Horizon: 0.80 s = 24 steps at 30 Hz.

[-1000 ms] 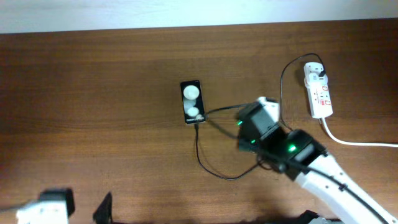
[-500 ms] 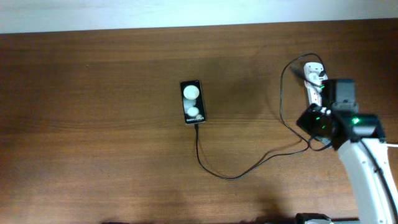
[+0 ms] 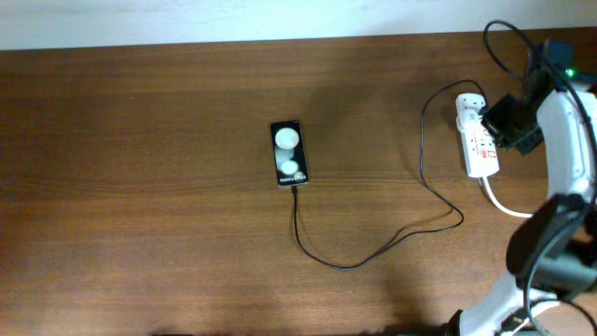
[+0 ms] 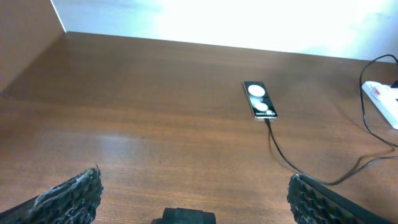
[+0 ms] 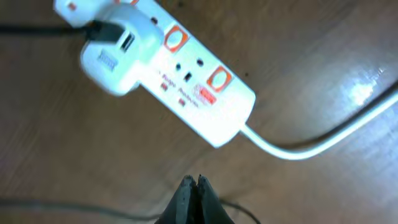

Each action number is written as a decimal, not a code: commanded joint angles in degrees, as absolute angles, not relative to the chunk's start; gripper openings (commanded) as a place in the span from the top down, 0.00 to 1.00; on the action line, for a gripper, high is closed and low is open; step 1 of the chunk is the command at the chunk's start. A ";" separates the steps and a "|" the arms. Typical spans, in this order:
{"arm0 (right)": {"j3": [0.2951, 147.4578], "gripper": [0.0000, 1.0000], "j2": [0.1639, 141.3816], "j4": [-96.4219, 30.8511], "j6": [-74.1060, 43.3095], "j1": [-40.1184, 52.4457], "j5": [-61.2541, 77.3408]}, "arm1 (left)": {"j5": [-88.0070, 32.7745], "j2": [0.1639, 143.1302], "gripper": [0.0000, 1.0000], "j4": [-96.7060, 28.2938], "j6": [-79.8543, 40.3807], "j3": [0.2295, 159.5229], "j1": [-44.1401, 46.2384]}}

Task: Plug charger to phone and switch on socket
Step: 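Press the orange switch on the white power strip with the right gripper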

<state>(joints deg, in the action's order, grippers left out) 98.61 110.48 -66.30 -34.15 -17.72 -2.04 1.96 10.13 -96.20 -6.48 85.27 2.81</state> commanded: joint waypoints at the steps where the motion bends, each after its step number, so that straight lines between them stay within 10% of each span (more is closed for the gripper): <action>1: 103.11 0.96 115.35 -66.59 -33.08 -19.09 -2.13 | 2.15 9.21 0.01 -95.88 -7.01 85.27 2.44; 24: 103.31 0.96 122.32 -59.46 -30.24 -21.89 -3.64 | 1.28 0.43 0.01 -95.98 -6.98 85.52 0.58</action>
